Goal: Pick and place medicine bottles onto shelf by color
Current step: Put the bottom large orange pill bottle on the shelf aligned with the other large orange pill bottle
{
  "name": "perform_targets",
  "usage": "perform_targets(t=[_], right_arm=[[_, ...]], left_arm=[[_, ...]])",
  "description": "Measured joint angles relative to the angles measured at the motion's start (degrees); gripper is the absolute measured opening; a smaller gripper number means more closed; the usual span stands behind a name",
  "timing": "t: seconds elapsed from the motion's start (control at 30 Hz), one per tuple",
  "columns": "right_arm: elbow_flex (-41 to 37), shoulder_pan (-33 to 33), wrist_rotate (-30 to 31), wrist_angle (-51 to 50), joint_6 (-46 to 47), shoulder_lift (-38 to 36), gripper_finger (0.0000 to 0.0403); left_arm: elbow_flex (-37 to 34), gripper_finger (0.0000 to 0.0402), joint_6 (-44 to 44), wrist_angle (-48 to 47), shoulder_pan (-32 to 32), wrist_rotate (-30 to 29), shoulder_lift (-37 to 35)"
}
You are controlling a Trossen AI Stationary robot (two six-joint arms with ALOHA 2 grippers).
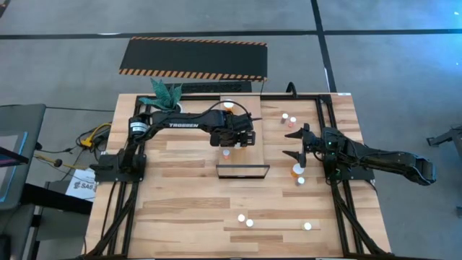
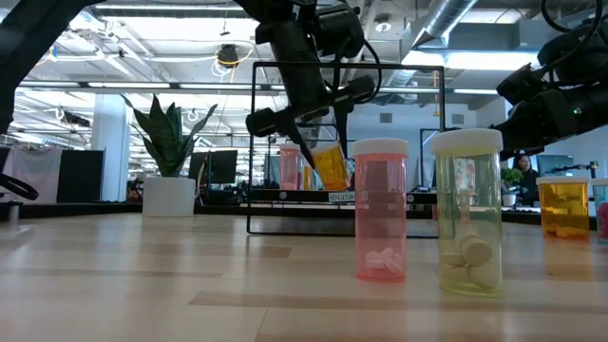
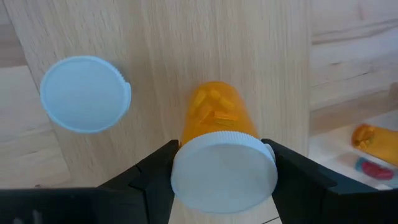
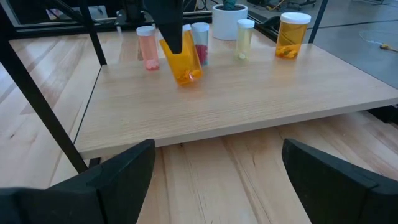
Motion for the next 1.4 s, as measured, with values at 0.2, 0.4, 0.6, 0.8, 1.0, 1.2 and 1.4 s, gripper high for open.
perform_targets(t=[0.2, 0.4, 0.6, 0.8, 1.0, 1.2, 1.4], right_arm=[[0.0, 0.0, 0.0, -0.1, 0.0, 0.0, 0.0374], [0.0, 0.0, 0.0, -0.1, 0.0, 0.0, 0.0374], [0.0, 0.0, 0.0, -0.1, 0.0, 0.0, 0.0374], [0.0, 0.0, 0.0, -0.1, 0.0, 0.0, 0.0374], [0.0, 0.0, 0.0, -0.1, 0.0, 0.0, 0.0374], [0.0, 0.0, 0.0, -0.1, 0.0, 0.0, 0.0374], [0.0, 0.0, 0.0, -0.1, 0.0, 0.0, 0.0374]], left_arm=[[0.0, 0.0218, 0.0, 0.0, 0.0, 0.0, 0.0], [1.4, 0.022, 0.5, -0.4, 0.1, -0.2, 0.0], [1.8, 0.022, 1.0, -0.6, 0.1, -0.3, 0.0], [1.8, 0.0233, 1.0, -0.9, 0.1, -0.4, 0.0], [1.8, 0.0263, 0.9, -1.1, -0.1, -0.6, 0.0], [3.0, 0.0283, 1.1, -2.2, -0.1, -0.6, 0.0], [9.0, 0.0288, 5.1, -9.2, -0.1, -2.6, 0.0]])
